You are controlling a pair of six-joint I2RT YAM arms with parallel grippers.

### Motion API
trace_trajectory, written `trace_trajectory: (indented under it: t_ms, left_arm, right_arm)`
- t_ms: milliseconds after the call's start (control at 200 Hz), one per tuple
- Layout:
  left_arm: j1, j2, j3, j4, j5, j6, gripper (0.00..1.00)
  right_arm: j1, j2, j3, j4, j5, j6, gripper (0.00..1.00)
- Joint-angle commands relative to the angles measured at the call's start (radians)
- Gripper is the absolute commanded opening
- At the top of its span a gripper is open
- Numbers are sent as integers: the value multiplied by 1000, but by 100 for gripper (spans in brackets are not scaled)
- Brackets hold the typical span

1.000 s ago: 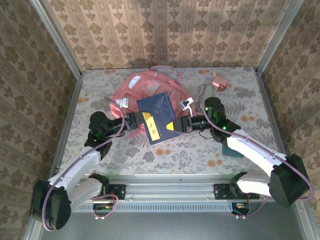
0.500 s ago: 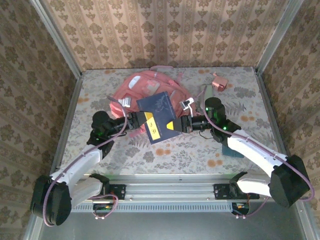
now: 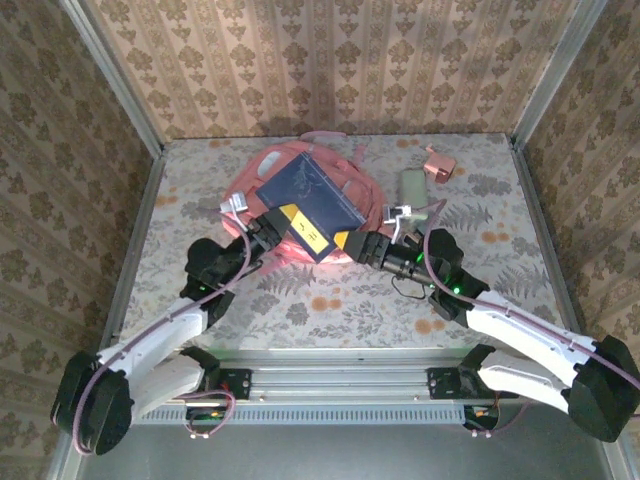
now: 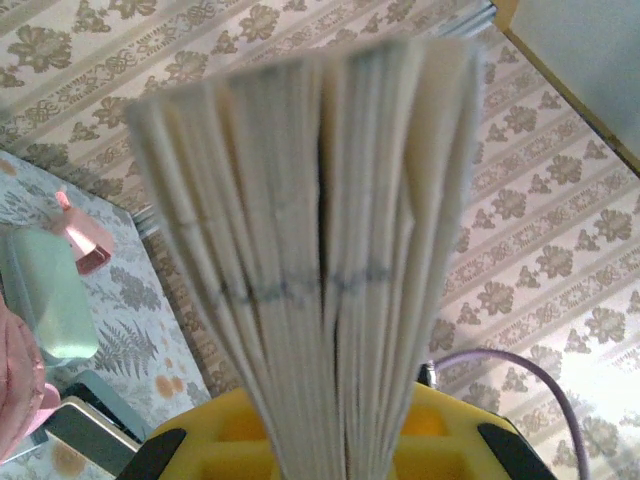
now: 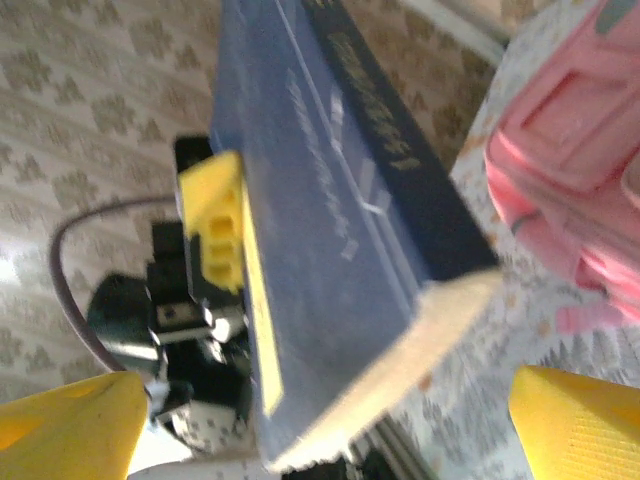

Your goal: Pack the student bag

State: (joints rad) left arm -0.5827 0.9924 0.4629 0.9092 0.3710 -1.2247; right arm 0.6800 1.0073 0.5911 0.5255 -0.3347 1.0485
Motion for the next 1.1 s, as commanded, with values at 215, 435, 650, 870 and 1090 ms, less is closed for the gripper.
trace_trajectory:
  t_ms: [215,435,650,870,1090]
  left_arm:
    - [-66,102,17,223,-122,-38,0]
    - [-87,108,5,220,-165,-26,0]
    - [-104,132,6,225,-170,-24,0]
    - [-99,127,6,163,-156,-6,3]
    - [-21,-23,172,-682,-144,269,53]
  right_arm:
    - [49,125,34,265,207,123,94]
    - [60,193,13,407,231,200,77]
    - [70,224,25,432,253,198,39]
    - [62,198,0,399,281,180,0]
    - [-34,-43,-68,57,337,102,0]
